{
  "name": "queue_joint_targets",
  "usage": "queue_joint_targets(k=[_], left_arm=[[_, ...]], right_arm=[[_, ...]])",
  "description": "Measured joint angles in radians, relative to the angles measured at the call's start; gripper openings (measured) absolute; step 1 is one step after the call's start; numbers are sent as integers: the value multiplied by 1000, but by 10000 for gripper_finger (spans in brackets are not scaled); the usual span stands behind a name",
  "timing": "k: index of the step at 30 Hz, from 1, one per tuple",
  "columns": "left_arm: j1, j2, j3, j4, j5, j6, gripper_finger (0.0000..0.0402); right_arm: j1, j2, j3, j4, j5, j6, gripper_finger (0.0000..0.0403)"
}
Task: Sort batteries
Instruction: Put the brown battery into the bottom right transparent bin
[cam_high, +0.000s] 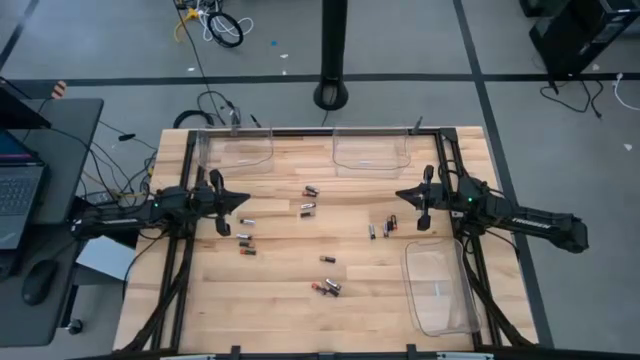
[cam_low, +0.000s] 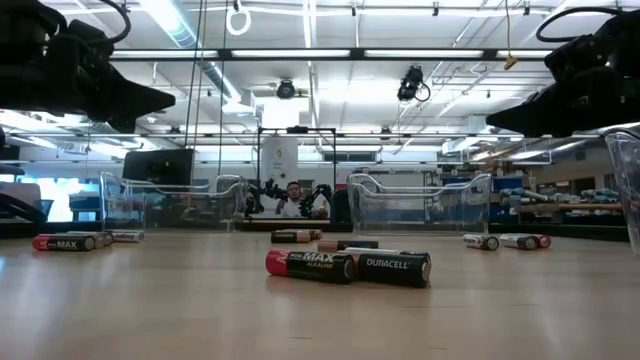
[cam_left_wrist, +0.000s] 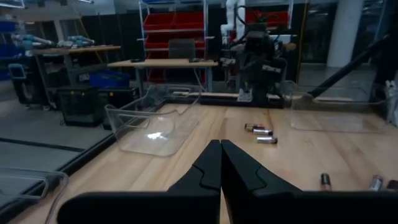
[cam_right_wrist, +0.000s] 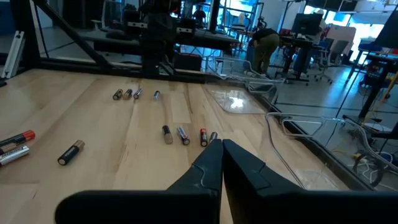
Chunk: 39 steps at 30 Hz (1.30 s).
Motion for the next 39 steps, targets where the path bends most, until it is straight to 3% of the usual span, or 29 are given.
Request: queue_joint_targets(k=[12,21,30,39], left_arm=[[0,24,0,-5,-2,-43,10],[0,242,0,-14,102,-70,10],[0,436,0,215,107,-64,10],[0,467,0,375,40,5,10]], right_arm=[[0,0,0,0,0,0,22],[0,0,0,0,0,0,22],[0,0,0,0,0,0,22],[0,0,0,0,0,0,22]])
